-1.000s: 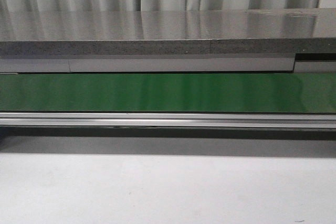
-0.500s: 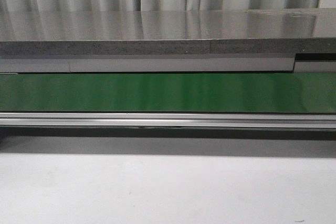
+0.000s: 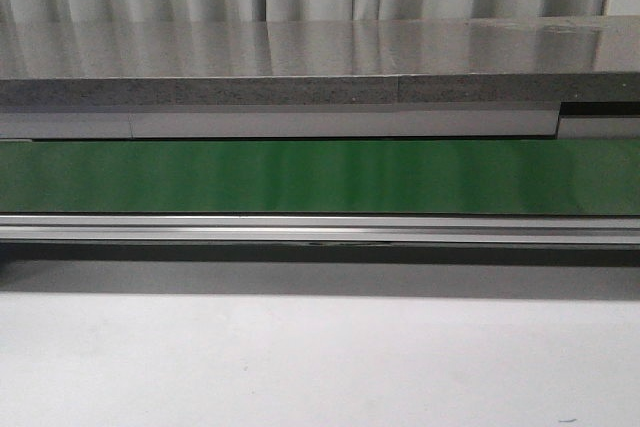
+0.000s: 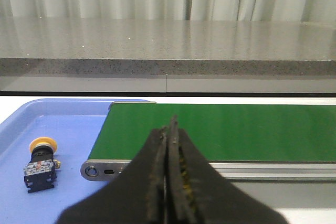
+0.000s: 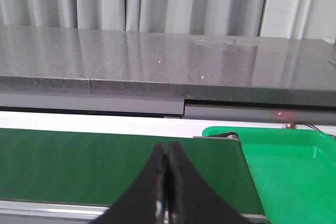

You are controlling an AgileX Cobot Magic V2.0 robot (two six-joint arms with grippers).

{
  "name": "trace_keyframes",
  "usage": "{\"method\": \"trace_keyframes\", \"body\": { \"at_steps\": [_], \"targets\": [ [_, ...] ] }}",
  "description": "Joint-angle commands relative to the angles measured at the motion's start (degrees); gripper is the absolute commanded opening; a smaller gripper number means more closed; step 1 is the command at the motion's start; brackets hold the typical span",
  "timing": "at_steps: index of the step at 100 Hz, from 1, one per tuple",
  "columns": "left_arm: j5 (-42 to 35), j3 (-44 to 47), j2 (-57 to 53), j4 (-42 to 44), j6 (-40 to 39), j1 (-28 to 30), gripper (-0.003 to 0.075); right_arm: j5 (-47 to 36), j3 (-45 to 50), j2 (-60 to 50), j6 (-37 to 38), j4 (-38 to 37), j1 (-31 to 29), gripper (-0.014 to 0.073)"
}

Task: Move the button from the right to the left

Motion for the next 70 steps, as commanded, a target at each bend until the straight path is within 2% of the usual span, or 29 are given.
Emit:
{"method": "trace_keyframes", "body": {
  "at_steps": [1, 17, 23, 70],
  "targets": [
    [-4.09, 2.60, -1.78, -0.53, -0.58, 0.07, -0.0020, -9.51, 0.90, -0.11, 2.04, -2.55, 0.14, -0.0066],
    [-4.09, 2.60, -1.78, -0.53, -0.58, 0.07, -0.0020, -13.92, 8.30, -4.37, 5.42, -2.95, 0.14, -0.0066],
    [-4.04, 2.60, -1.78, -0.53, -0.58, 0.07, -0.0020, -9.85, 8.02, -4.16, 6.35, -4.49, 0.14, -0.0066],
    [-3.94, 2.60, -1.78, -0.53, -0.58, 0.07, -0.0020, -10.03, 8.12, -4.28, 6.29, -5.00, 0.14, -0.0066]
  ]
}}
